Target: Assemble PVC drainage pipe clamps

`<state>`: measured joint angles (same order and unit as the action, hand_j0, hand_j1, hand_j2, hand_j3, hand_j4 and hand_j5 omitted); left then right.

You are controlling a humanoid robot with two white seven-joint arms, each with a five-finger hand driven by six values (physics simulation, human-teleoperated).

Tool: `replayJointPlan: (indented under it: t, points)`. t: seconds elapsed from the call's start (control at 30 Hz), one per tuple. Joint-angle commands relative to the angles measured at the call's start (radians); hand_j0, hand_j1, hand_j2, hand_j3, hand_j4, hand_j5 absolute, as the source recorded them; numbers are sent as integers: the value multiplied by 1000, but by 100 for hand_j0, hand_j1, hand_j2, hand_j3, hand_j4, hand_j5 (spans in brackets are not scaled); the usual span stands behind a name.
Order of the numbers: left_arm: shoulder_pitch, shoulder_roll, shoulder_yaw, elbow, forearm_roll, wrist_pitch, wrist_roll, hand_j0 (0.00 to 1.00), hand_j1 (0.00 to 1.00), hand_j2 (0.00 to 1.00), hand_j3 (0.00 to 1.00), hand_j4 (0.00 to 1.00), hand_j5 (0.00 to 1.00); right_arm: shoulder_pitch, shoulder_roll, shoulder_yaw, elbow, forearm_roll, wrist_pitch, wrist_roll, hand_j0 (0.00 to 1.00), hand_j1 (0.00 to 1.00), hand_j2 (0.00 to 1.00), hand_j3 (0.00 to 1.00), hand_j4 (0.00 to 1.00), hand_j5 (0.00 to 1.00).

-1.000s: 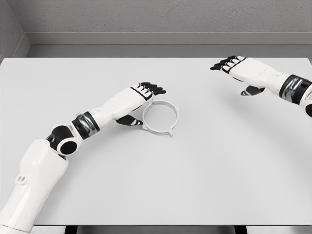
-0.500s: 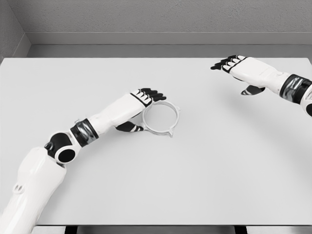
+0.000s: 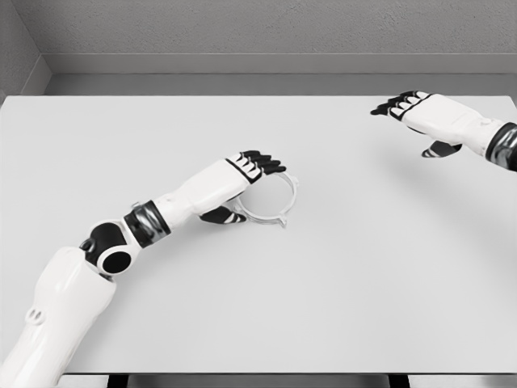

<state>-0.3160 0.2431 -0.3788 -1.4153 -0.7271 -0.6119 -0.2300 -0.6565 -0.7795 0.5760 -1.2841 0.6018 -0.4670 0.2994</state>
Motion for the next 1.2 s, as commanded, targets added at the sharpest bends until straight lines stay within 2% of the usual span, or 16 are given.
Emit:
replayJointPlan:
  t: [0.0,0.43,0.73,0.8,1.17]
  points:
    - [0,-1,-17,3,3,1,1,100,100,100,100,100,100,0,-1,-1,8,-4,1,0,100,100,100,100,100,100]
    - [-18,-4,-23,56,3,1,1,100,100,100,100,100,100,0,-15,-1,8,-7,2,3,100,100,100,100,100,100]
    - [-32,-8,-29,59,2,1,0,100,100,100,100,100,100,0,-17,-2,9,-7,2,4,100,100,100,100,100,100]
    - [-49,-18,-34,90,2,1,0,100,100,100,100,100,100,0,-17,-2,8,-7,2,4,100,100,100,100,100,100]
    - [-57,-19,-34,101,2,1,0,100,100,100,100,100,100,2,-17,-2,2,-7,2,4,100,100,100,100,100,100]
